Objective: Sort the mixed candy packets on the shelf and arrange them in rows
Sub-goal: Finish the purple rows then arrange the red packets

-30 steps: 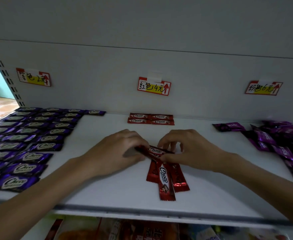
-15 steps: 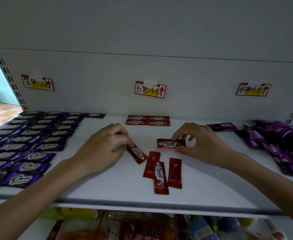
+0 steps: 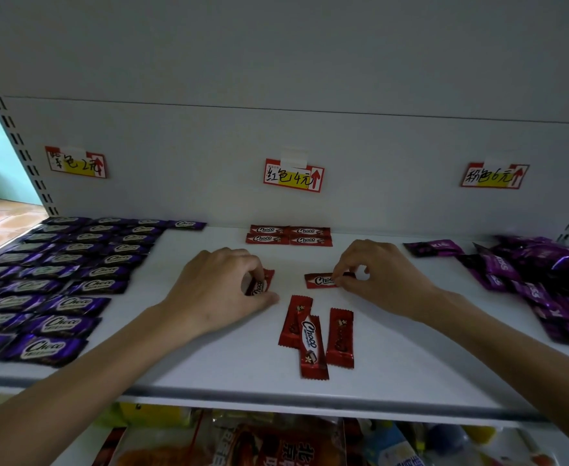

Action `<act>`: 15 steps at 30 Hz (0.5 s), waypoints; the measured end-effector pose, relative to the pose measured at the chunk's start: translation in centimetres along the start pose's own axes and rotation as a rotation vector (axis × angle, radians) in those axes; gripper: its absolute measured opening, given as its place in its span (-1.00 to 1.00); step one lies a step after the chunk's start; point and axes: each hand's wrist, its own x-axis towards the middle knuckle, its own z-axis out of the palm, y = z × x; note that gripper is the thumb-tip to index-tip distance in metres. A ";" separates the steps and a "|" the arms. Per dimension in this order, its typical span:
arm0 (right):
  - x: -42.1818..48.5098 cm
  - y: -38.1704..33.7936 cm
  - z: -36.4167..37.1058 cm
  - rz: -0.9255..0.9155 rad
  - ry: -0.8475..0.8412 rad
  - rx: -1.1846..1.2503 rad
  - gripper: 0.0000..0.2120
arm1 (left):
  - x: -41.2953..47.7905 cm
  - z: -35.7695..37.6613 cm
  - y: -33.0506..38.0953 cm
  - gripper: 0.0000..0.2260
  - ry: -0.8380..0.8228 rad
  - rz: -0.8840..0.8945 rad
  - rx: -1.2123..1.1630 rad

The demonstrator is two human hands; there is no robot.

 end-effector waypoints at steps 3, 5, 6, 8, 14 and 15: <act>0.5 0.0 0.2 0.029 0.018 0.019 -0.88 | 0.6 0.1 -1.0 -0.79 -0.052 -0.011 -0.155; 0.8 -0.1 0.3 0.037 0.025 0.030 -0.87 | 1.0 0.3 -1.6 -0.80 -0.075 -0.012 -0.260; 1.0 -0.1 0.4 0.037 0.027 0.036 -0.87 | 1.2 0.4 -1.9 -0.80 -0.062 -0.011 -0.280; 1.3 -0.2 0.6 0.040 0.029 0.047 -0.88 | 1.7 0.8 -2.3 -0.78 -0.009 -0.019 -0.302; 2.4 0.0 0.8 0.033 0.039 0.048 -0.89 | 3.0 1.2 -3.0 -0.86 0.025 -0.029 -0.203; 2.6 0.1 0.9 0.032 0.041 0.051 -0.90 | 3.1 1.2 -3.1 -0.88 0.016 -0.027 -0.188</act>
